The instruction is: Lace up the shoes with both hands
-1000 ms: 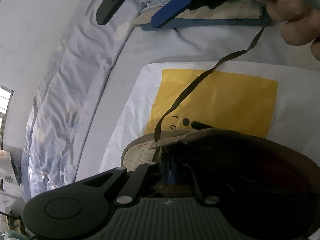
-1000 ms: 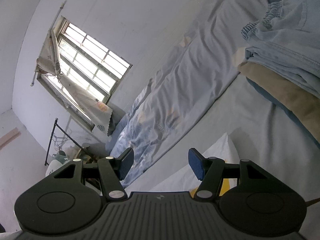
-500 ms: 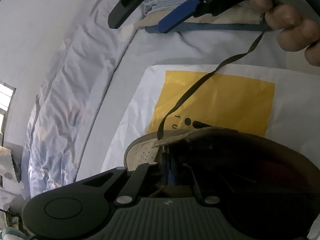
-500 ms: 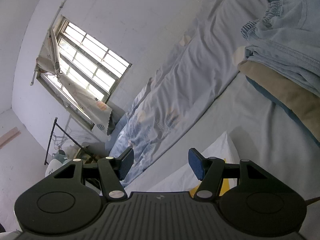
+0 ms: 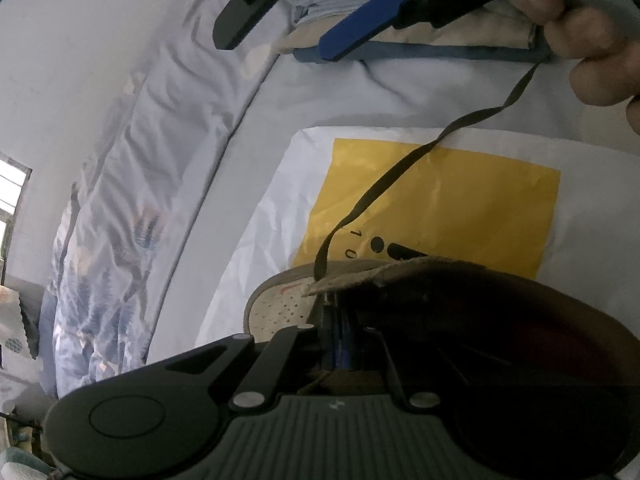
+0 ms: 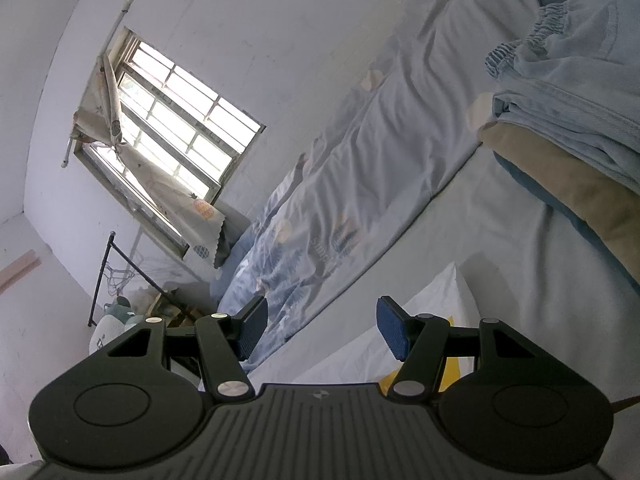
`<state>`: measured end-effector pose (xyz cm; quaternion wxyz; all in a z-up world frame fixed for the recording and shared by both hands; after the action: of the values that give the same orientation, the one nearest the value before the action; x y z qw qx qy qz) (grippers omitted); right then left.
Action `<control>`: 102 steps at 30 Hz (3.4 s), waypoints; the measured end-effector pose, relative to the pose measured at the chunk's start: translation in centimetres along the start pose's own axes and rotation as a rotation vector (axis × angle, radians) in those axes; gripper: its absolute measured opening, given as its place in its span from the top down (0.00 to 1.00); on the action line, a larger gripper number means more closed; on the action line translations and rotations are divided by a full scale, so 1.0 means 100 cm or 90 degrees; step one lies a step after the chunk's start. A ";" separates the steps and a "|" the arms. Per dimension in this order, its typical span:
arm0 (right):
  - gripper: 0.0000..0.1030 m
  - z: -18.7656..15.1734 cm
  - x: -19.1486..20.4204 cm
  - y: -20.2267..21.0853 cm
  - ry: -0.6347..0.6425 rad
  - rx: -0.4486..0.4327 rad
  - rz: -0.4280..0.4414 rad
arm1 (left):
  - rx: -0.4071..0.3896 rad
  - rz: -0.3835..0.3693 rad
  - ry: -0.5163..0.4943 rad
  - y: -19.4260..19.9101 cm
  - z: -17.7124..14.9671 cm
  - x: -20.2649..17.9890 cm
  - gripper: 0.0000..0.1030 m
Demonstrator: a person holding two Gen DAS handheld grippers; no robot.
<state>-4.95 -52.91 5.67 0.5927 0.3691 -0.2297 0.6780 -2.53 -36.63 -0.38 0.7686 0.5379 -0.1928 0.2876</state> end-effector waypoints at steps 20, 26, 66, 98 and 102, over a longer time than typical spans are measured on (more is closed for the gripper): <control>0.39 -0.003 0.003 0.000 0.006 0.005 0.001 | -0.022 0.002 0.025 0.012 -0.003 0.001 0.98; 0.39 -0.004 0.003 0.000 0.008 0.006 -0.001 | -0.019 0.003 0.025 0.008 -0.002 0.000 0.98; 0.71 -0.045 -0.008 -0.030 0.008 0.170 -0.022 | -0.036 0.010 0.018 0.004 0.001 0.000 0.99; 1.00 -0.083 -0.012 -0.055 -0.061 0.199 -0.028 | -0.025 0.011 0.026 0.000 0.006 -0.005 0.97; 1.00 -0.082 -0.006 -0.053 -0.041 0.194 -0.034 | -0.024 0.012 0.023 0.000 0.005 -0.007 0.94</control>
<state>-1.62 -46.07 -0.59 0.5403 0.4821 -0.1330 0.6767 -3.00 -37.24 -0.65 0.7792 0.5165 -0.1891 0.3007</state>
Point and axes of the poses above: each gripper's, at about its wrist camera, not at the fingertips, and y roughly against the way its jaws point, x to its left, z to its top, the point moved 5 cm from there along -y, roughly the way its jaws point, and after that the axes turned 3 degrees about -x, right-handed, at the moved point
